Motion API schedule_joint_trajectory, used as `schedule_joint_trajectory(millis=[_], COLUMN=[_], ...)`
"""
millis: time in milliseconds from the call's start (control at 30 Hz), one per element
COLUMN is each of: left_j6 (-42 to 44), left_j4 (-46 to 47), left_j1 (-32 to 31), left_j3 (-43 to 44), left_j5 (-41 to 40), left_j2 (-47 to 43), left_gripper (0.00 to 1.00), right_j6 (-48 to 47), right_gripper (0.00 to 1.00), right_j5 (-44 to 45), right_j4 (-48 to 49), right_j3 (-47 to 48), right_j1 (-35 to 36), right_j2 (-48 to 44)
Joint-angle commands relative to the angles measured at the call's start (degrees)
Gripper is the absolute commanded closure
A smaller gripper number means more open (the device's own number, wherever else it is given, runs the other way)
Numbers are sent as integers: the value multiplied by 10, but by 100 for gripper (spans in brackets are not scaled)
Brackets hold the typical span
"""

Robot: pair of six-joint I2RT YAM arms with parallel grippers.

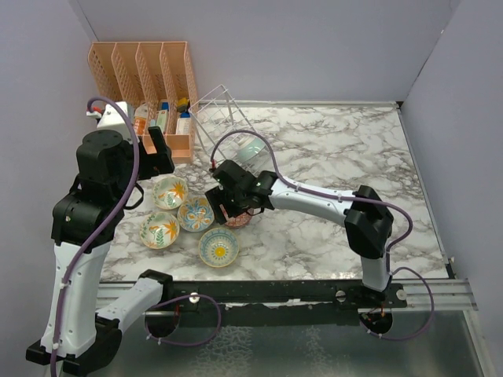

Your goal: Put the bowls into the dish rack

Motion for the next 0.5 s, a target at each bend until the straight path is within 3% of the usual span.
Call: schedule_joint_trajectory(millis=[0,333,467], left_j6=[7,14,15], left_j4=[-4,-3,0], left_j1=[-2,-3,-5], left_j3=[16,12,13], left_j5=[-13,-22,-21], left_j2=[-8,-12,-11], left_gripper=[1,1,1], right_j6=[-20,-24,-12], right_gripper=[30,34,41], right_j5=[21,37,82], right_j4=[-12,-24,-40], right_j3=[42,46,58], right_j1=[10,20,20], right_j2=[35,68,78])
